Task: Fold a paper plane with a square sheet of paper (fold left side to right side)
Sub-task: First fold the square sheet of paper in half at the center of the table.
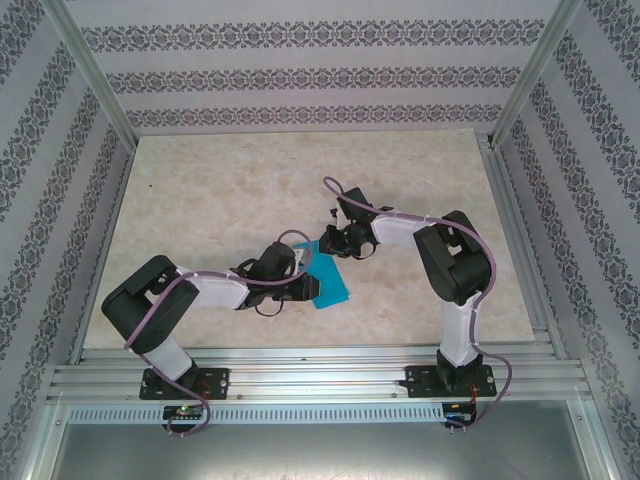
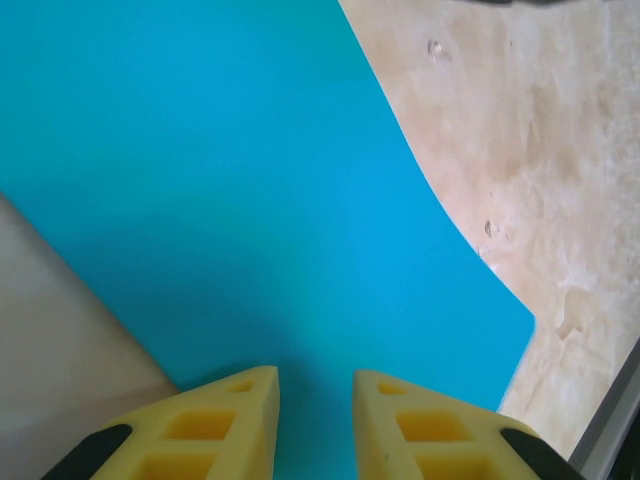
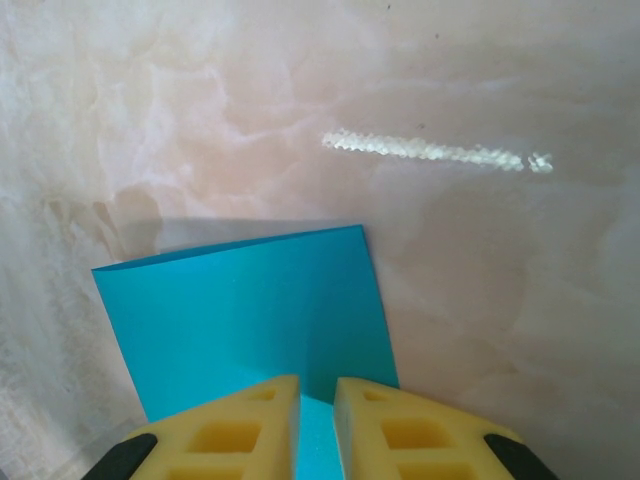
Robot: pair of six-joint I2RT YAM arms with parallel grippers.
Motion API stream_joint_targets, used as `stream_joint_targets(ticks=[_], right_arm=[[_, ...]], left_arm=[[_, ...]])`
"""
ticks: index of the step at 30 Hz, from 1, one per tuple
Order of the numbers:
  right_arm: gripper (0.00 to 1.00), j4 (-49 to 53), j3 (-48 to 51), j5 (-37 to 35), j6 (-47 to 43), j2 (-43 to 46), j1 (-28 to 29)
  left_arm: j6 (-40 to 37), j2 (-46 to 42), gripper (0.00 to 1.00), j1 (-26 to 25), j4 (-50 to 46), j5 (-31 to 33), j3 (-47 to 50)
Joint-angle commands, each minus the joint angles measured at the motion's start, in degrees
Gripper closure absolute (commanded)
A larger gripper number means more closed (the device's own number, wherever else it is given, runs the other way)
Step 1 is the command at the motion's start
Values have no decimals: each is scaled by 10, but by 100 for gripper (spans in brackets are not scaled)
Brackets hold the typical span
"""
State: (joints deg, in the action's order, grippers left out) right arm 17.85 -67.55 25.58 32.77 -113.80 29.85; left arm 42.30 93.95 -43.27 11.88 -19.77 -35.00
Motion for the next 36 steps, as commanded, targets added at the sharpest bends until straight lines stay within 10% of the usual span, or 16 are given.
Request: stream_joint_targets(ticks=[1, 24, 36], right_arm=[[81, 31, 3, -33, -16, -33, -6], [81, 32, 2, -29, -13, -35, -5], [81, 37, -5, -30, -17, -35, -4]], left_arm=[[-19, -20, 73, -21, -46, -8, 13], [-32, -57, 72, -74, -60, 8, 3], [-49, -98, 72, 107, -86, -35, -30]])
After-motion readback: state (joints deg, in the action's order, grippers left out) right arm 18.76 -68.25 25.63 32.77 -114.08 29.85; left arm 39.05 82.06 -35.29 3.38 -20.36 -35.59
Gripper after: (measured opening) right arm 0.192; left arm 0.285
